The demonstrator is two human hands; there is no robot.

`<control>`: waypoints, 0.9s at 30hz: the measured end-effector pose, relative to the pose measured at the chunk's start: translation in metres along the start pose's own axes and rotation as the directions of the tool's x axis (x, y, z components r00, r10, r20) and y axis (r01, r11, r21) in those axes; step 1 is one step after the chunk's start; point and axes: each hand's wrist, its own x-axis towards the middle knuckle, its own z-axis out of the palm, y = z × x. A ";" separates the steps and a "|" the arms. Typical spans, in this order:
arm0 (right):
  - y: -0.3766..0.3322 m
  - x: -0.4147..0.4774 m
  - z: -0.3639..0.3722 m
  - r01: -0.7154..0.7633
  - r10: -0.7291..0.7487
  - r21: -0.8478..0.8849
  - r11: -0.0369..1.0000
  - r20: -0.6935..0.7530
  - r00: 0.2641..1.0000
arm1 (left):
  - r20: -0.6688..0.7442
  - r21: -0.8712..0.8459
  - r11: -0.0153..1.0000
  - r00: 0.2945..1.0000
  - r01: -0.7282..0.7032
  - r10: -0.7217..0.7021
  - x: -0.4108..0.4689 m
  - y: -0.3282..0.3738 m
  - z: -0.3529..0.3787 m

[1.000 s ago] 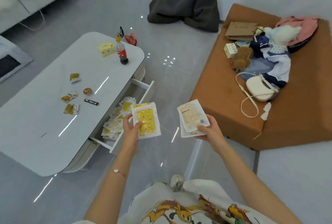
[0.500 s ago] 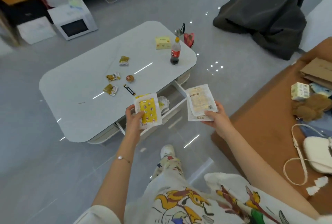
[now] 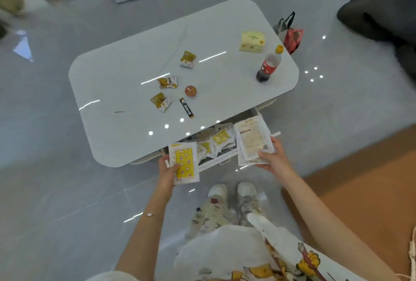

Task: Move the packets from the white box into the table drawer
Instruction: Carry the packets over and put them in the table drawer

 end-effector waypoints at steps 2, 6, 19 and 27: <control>0.025 0.049 0.012 -0.056 0.060 -0.104 0.993 0.031 0.998 | -0.053 0.035 0.997 0.996 0.074 -0.073 0.045 -0.027 0.001; 0.088 0.157 0.037 -0.077 0.102 -0.320 0.944 0.063 0.993 | -0.141 0.060 0.984 0.978 0.167 -0.157 0.144 -0.089 0.010; 0.215 0.366 0.114 -0.033 0.111 -0.469 0.882 0.139 0.984 | -0.419 0.104 0.994 0.908 0.041 0.007 0.326 -0.213 0.059; 0.228 0.353 0.125 0.065 -0.001 -0.602 0.796 0.106 0.994 | -0.540 0.173 0.985 0.834 -0.019 0.111 0.321 -0.208 0.060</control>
